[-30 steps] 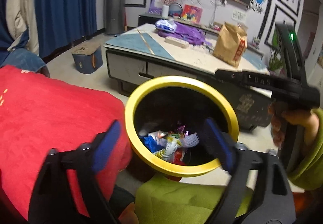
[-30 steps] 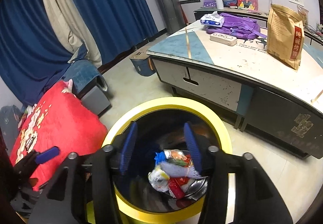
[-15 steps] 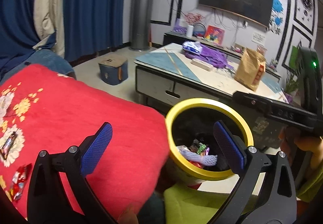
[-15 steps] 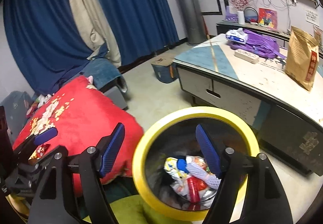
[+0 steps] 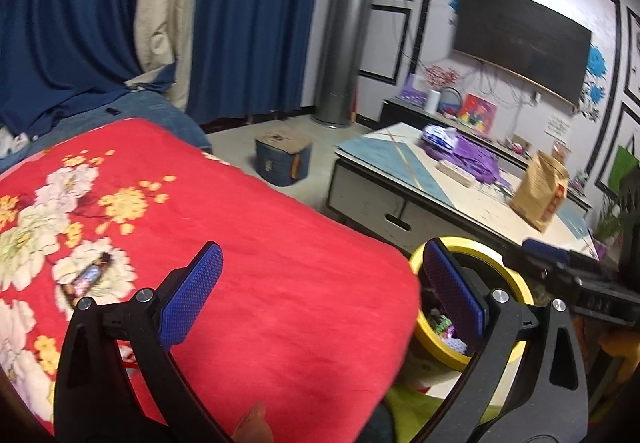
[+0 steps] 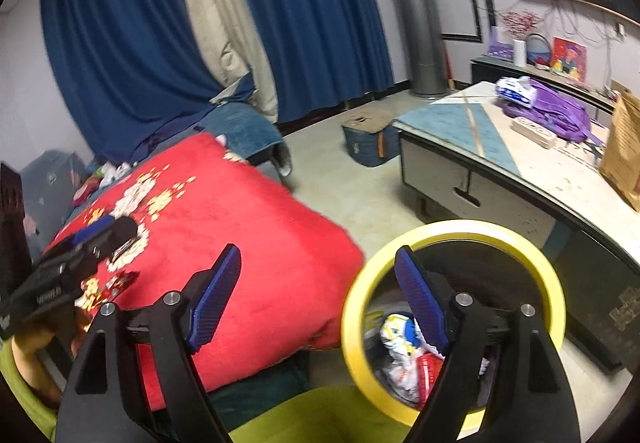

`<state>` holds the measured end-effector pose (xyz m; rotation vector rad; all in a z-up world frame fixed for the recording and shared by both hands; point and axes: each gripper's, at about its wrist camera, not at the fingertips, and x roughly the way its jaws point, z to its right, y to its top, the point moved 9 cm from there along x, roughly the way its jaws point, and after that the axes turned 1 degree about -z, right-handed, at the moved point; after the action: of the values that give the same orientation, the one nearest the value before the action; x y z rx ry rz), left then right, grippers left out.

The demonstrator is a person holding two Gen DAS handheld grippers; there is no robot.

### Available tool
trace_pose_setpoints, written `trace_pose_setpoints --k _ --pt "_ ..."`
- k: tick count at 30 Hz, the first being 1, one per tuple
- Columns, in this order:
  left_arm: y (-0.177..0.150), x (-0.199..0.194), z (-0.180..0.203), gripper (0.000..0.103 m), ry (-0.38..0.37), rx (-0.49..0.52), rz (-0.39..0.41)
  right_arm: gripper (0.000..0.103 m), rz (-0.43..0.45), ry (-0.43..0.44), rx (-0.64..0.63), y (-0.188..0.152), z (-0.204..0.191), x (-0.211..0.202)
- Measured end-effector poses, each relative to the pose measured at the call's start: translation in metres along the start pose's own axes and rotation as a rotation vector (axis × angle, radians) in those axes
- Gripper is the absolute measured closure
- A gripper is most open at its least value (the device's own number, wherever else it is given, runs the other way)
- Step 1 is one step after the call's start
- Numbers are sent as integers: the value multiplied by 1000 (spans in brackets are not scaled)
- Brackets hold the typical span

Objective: Collect trash
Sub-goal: 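Move both open tools back to the chocolate bar and red wrapper on the bedspread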

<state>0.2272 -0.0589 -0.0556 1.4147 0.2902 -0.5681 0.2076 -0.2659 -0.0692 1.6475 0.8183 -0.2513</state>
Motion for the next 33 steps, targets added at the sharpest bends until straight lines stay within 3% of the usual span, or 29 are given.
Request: trace_pose_setpoints --k 11,28,33 --pt "1 -16 -73 11 158 1 -23 26 -69 111 -68 -10 -79 28" --pt "-13 -46 -205 11 285 -203 -63 26 -221 303 -174 -39 -215 84" --pt "-23 -45 -229 28 255 -288 -76 27 -271 333 -186 -50 -239 102"
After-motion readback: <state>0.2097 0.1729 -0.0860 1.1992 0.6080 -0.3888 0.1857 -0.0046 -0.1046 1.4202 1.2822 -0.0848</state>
